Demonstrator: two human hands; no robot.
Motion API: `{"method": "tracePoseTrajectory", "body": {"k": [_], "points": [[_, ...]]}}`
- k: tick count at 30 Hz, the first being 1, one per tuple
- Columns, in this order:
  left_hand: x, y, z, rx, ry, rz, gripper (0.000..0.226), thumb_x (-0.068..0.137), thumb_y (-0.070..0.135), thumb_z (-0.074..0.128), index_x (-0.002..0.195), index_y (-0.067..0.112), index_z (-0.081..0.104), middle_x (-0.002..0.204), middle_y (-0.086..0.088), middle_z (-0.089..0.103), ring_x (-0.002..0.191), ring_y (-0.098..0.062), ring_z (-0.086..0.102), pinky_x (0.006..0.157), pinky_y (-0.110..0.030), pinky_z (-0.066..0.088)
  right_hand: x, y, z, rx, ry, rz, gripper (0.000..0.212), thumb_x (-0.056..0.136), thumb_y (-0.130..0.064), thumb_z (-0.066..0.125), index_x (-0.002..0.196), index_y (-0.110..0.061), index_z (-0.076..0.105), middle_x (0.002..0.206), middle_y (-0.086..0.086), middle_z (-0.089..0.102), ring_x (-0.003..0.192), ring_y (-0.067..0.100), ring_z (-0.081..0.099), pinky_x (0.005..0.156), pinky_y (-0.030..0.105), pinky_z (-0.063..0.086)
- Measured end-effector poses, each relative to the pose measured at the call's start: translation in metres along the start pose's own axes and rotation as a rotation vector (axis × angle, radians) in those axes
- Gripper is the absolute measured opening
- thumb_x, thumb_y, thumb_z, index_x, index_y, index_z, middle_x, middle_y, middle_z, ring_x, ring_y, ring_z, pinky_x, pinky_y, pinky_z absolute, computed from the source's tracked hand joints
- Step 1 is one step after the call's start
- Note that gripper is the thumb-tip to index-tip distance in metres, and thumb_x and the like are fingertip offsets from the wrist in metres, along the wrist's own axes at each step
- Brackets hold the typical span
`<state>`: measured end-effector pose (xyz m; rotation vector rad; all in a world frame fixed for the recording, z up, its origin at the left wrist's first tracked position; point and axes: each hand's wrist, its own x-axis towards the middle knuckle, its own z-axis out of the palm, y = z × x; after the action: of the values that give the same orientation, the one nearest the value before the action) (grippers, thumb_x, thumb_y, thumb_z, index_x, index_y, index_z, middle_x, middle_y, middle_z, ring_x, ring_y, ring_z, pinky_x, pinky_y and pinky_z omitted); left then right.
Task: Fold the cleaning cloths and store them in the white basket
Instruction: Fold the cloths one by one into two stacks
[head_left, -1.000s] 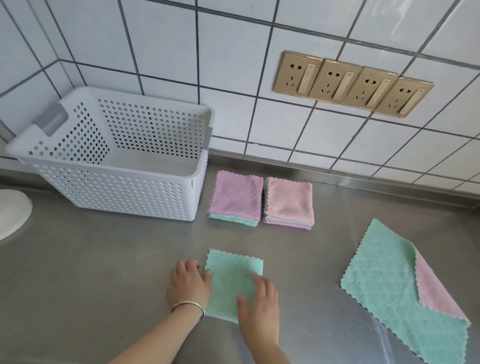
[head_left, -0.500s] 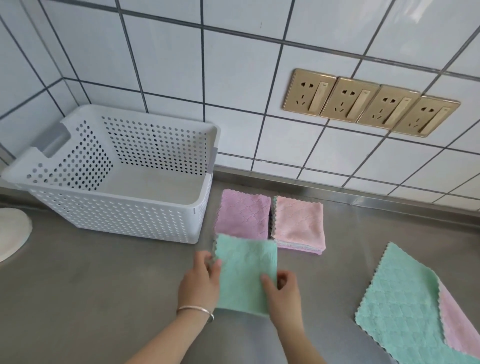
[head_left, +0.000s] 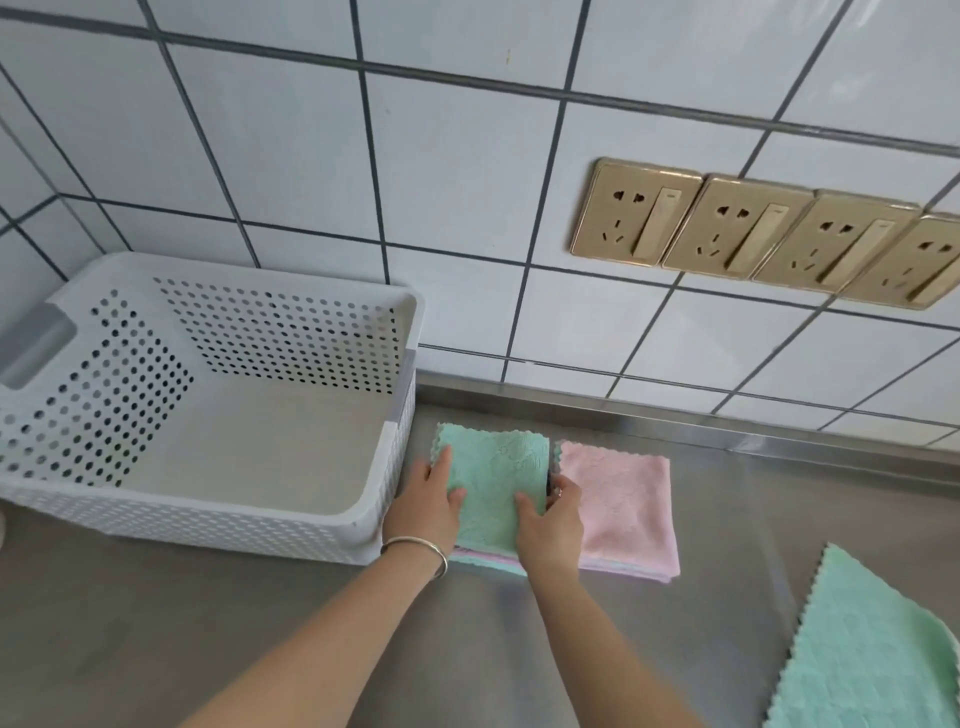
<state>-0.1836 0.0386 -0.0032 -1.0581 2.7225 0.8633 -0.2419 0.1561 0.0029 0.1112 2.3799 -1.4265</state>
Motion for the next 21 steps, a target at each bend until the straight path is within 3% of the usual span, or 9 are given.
{"method": "tracePoseTrajectory", "body": {"k": [3, 8, 13, 15, 17, 19, 21], "points": [[0.002, -0.005, 0.008, 0.011, 0.005, -0.004, 0.056, 0.096, 0.031, 0.039, 0.147, 0.024, 0.015, 0.142, -0.008, 0.032, 0.117, -0.03, 0.05, 0.094, -0.038, 0.042, 0.0, 0.005, 0.006, -0.033, 0.029, 0.004, 0.041, 0.09, -0.014, 0.056, 0.128, -0.01, 0.041, 0.121, 0.008, 0.059, 0.109, 0.026, 0.056, 0.081, 0.024, 0.039], [0.003, -0.009, 0.013, 0.006, 0.004, -0.012, 0.057, 0.096, 0.03, 0.042, 0.147, 0.021, 0.017, 0.137, -0.011, 0.034, 0.113, -0.03, 0.051, 0.094, -0.037, 0.041, 0.003, 0.007, 0.009, -0.133, -0.011, -0.01, 0.043, 0.089, -0.015, 0.057, 0.128, -0.011, 0.04, 0.125, 0.01, 0.058, 0.111, 0.029, 0.056, 0.089, 0.036, 0.047], [-0.009, -0.001, 0.008, 0.041, 0.123, -0.015, 0.058, 0.091, 0.033, 0.048, 0.143, 0.016, 0.028, 0.144, -0.015, 0.03, 0.13, -0.032, 0.037, 0.107, -0.042, 0.035, -0.006, 0.012, -0.03, -0.268, 0.055, -0.339, 0.044, 0.086, -0.014, 0.057, 0.128, -0.011, 0.044, 0.117, 0.002, 0.048, 0.102, 0.019, 0.053, 0.079, 0.027, 0.043], [-0.019, 0.004, 0.008, 0.103, 0.253, 0.067, 0.059, 0.086, 0.027, 0.058, 0.139, 0.009, 0.037, 0.146, -0.021, 0.03, 0.135, -0.037, 0.031, 0.111, -0.046, 0.029, -0.016, 0.034, -0.064, -0.288, 0.163, -0.477, 0.036, 0.082, -0.008, 0.061, 0.117, -0.008, 0.053, 0.108, 0.003, 0.054, 0.094, 0.012, 0.051, 0.077, 0.022, 0.042], [-0.032, 0.015, 0.014, 0.148, 0.409, 0.23, 0.057, 0.079, 0.022, 0.065, 0.13, 0.004, 0.046, 0.14, -0.026, 0.039, 0.131, -0.041, 0.035, 0.107, -0.051, 0.032, -0.028, 0.081, -0.107, -0.428, 0.31, -0.529, 0.034, 0.07, -0.006, 0.064, 0.104, -0.009, 0.058, 0.095, 0.006, 0.061, 0.088, 0.016, 0.051, 0.075, 0.022, 0.038], [-0.051, 0.029, 0.026, 0.135, 0.497, 0.376, 0.053, 0.077, 0.027, 0.053, 0.125, 0.007, 0.047, 0.135, -0.024, 0.044, 0.126, -0.037, 0.035, 0.105, -0.046, 0.031, -0.045, 0.134, -0.144, -0.636, 0.385, -0.457, 0.036, 0.058, -0.015, 0.064, 0.093, -0.013, 0.057, 0.084, 0.007, 0.063, 0.079, 0.027, 0.057, 0.07, 0.03, 0.043], [-0.075, 0.045, 0.044, 0.121, 0.448, 0.53, 0.051, 0.074, 0.029, 0.046, 0.122, 0.011, 0.048, 0.131, -0.019, 0.045, 0.119, -0.034, 0.04, 0.103, -0.041, 0.032, -0.065, 0.174, -0.173, -0.804, 0.376, -0.291, 0.032, 0.054, -0.024, 0.06, 0.084, -0.014, 0.058, 0.078, 0.006, 0.062, 0.07, 0.031, 0.061, 0.058, 0.036, 0.049]]}}
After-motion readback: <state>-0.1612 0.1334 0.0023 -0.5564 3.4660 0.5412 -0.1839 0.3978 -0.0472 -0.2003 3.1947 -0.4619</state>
